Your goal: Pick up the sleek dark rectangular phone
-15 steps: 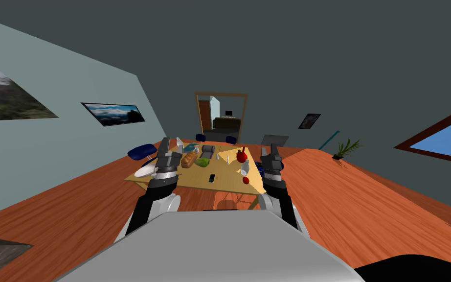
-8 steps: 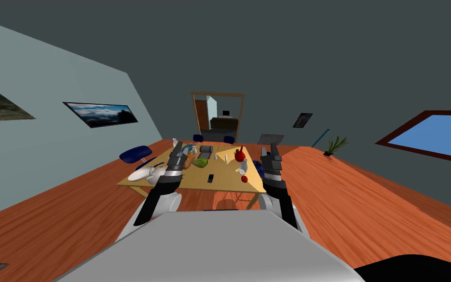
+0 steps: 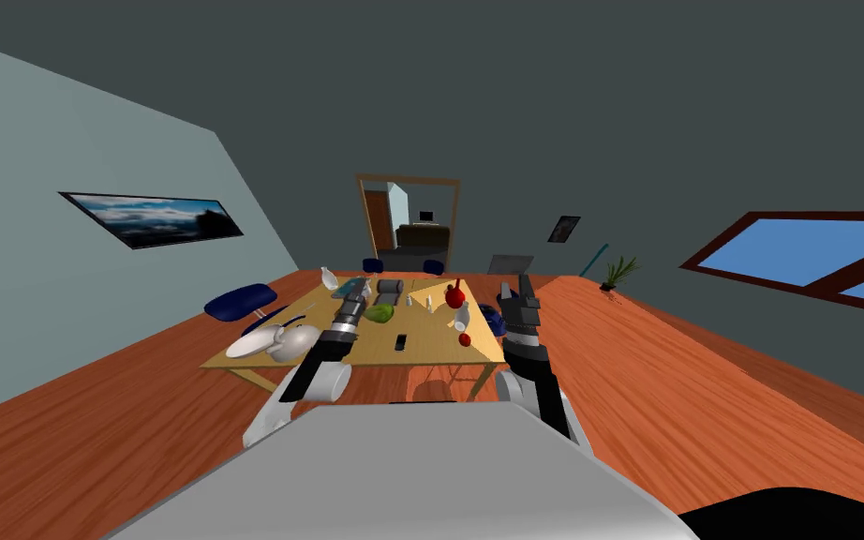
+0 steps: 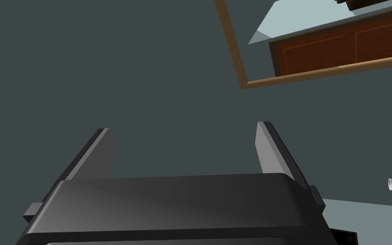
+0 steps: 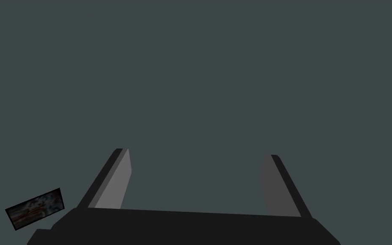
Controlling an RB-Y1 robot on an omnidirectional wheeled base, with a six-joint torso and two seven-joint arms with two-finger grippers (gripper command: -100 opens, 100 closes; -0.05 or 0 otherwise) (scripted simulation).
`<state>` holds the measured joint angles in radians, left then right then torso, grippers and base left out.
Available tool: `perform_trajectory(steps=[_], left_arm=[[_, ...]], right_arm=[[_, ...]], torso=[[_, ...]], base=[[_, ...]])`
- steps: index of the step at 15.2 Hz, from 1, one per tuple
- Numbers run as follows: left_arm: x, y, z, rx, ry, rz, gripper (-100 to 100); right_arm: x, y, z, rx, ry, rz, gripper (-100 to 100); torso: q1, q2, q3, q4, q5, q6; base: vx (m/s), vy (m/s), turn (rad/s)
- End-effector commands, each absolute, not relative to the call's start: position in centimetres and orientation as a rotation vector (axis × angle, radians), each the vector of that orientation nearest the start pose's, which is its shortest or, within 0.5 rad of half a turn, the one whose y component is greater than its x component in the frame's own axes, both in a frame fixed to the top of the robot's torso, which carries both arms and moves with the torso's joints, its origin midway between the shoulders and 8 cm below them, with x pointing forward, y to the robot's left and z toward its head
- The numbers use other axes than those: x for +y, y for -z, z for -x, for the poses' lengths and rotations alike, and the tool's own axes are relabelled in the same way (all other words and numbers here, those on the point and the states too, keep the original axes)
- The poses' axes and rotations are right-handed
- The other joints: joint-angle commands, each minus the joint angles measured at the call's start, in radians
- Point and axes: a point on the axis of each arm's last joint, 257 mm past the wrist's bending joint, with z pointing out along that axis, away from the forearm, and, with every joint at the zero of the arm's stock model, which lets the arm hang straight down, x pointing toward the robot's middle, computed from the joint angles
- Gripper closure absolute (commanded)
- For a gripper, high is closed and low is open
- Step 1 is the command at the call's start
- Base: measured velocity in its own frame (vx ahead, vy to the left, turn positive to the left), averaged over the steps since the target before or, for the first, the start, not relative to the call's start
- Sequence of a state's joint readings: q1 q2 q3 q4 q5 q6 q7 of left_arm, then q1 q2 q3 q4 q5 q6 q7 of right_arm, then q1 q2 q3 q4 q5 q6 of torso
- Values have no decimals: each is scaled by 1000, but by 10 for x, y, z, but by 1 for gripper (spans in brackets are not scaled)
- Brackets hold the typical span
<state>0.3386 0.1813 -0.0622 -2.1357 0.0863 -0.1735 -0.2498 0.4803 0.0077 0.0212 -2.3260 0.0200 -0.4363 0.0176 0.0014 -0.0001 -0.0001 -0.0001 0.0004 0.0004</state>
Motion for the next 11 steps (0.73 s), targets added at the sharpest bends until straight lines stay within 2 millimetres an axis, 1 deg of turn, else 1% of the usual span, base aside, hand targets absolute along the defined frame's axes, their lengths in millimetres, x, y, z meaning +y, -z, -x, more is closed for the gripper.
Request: perform_trajectory(steps=[1, 2, 3, 4, 5, 6, 7, 8, 9, 10, 11], left_arm=[[250, 76, -440, 1085, 1100, 701, -100], [251, 88, -451, 1130, 1067, 705, -100], [252, 96, -452, 1142, 1061, 716, -100], [252, 96, -452, 1142, 1061, 716, -100], [255, 114, -463, 1195, 1022, 727, -100], [256, 117, -464, 1201, 1019, 732, -100], [258, 130, -474, 1245, 984, 734, -100], [260, 140, -475, 1261, 975, 748, -100], [260, 140, -475, 1261, 975, 748, -100], [263, 156, -485, 1310, 935, 755, -100], [265, 162, -485, 1322, 928, 765, -100]], right_arm=[[-269, -39, -348, 620, -1301, -647, 0], [-269, -39, -348, 620, -1301, -647, 0], [-269, -39, -348, 620, -1301, -647, 0], [-269, -39, -348, 620, -1301, -647, 0], [-269, -39, -348, 620, -1301, -647, 0], [-269, -39, -348, 620, -1301, -647, 0], [-269, -39, -348, 620, -1301, -647, 0], [-269, -39, -348, 620, -1301, -647, 0], [-269, -39, -348, 620, -1301, -647, 0], [-269, -39, -348, 620, -1301, -647, 0], [-269, -39, -348, 620, -1301, -647, 0]], torso=[[0, 0, 0, 0, 0, 0], [0, 0, 0, 0, 0, 0], [0, 0, 0, 0, 0, 0], [0, 0, 0, 0, 0, 0], [0, 0, 0, 0, 0, 0], [0, 0, 0, 0, 0, 0], [0, 0, 0, 0, 0, 0], [0, 0, 0, 0, 0, 0], [1, 0, 0, 0, 0, 0], [0, 0, 0, 0, 0, 0], [0, 0, 0, 0, 0, 0]], base=[[-8, 15, -102], [-10, 19, -137], [-9, 24, -132], [-6, 19, -48], [-5, 15, -103], [-7, 18, -118], [-9, 22, -168], [-8, 26, -146], [-8, 20, -43], [-12, 16, -113], [-12, 18, -134]])
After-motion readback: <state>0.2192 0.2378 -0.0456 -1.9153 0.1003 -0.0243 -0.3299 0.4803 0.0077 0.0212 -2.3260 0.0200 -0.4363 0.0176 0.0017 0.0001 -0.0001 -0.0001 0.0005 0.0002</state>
